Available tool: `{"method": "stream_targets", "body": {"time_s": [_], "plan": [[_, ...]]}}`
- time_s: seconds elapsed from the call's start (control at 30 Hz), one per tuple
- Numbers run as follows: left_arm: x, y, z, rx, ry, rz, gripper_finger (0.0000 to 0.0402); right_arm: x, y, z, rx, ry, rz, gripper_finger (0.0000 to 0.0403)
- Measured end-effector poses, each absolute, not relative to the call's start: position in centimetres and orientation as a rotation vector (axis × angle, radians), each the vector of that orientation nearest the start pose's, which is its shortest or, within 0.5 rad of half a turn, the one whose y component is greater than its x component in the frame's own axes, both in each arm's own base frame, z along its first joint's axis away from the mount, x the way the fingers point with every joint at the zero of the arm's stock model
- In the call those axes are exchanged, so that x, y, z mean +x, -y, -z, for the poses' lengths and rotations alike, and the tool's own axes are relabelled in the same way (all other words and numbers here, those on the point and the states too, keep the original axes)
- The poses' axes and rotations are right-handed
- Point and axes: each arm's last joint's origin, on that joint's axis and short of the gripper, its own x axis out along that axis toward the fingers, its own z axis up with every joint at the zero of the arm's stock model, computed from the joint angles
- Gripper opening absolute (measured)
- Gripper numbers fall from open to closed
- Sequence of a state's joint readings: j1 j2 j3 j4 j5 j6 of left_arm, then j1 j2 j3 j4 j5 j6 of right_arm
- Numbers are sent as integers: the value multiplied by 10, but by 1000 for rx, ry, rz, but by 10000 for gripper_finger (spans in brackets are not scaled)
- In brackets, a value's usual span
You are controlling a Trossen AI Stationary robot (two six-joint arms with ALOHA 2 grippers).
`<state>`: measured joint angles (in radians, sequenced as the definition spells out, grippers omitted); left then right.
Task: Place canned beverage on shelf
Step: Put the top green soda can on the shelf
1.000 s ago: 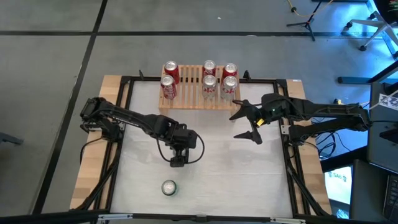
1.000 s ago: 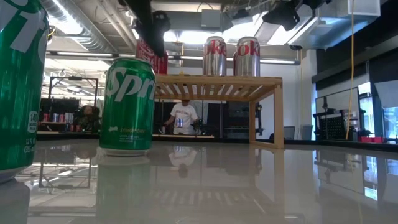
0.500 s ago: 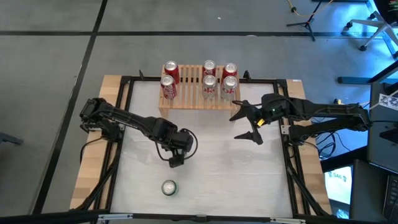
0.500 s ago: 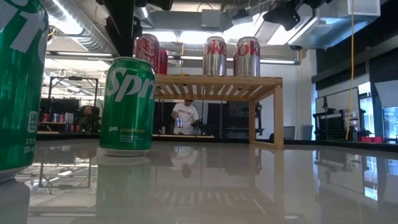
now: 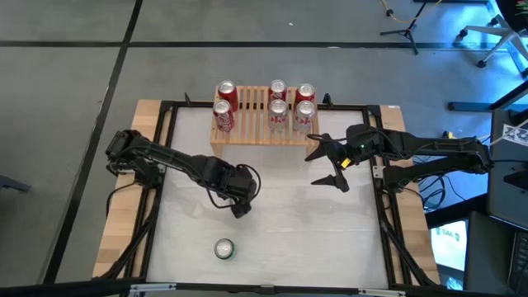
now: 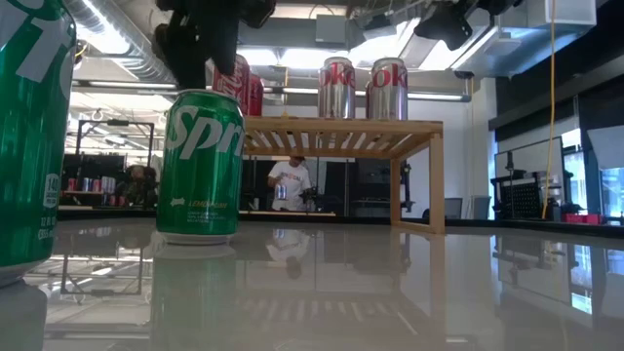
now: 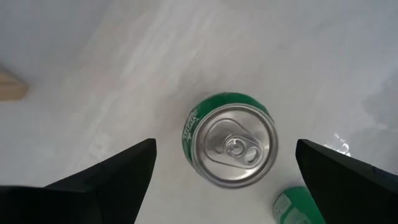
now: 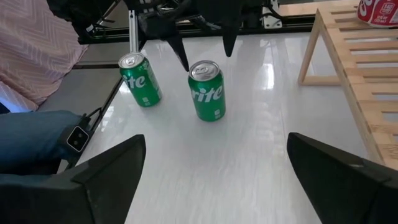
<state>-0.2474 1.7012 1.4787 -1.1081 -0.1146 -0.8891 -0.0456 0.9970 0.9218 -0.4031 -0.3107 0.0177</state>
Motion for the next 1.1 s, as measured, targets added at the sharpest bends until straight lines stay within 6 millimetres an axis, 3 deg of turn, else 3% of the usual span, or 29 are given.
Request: {"method": "stream_targets", "body": {"time_s": [0.8,1.1], "plan": [[320,79,-226,-582,-1200,-463,373,210,1,-322,103,-480,-255,386],[321,79,-222,-558,-1192,-434,361,210,1,-322,103,-485,-253,386]]}}
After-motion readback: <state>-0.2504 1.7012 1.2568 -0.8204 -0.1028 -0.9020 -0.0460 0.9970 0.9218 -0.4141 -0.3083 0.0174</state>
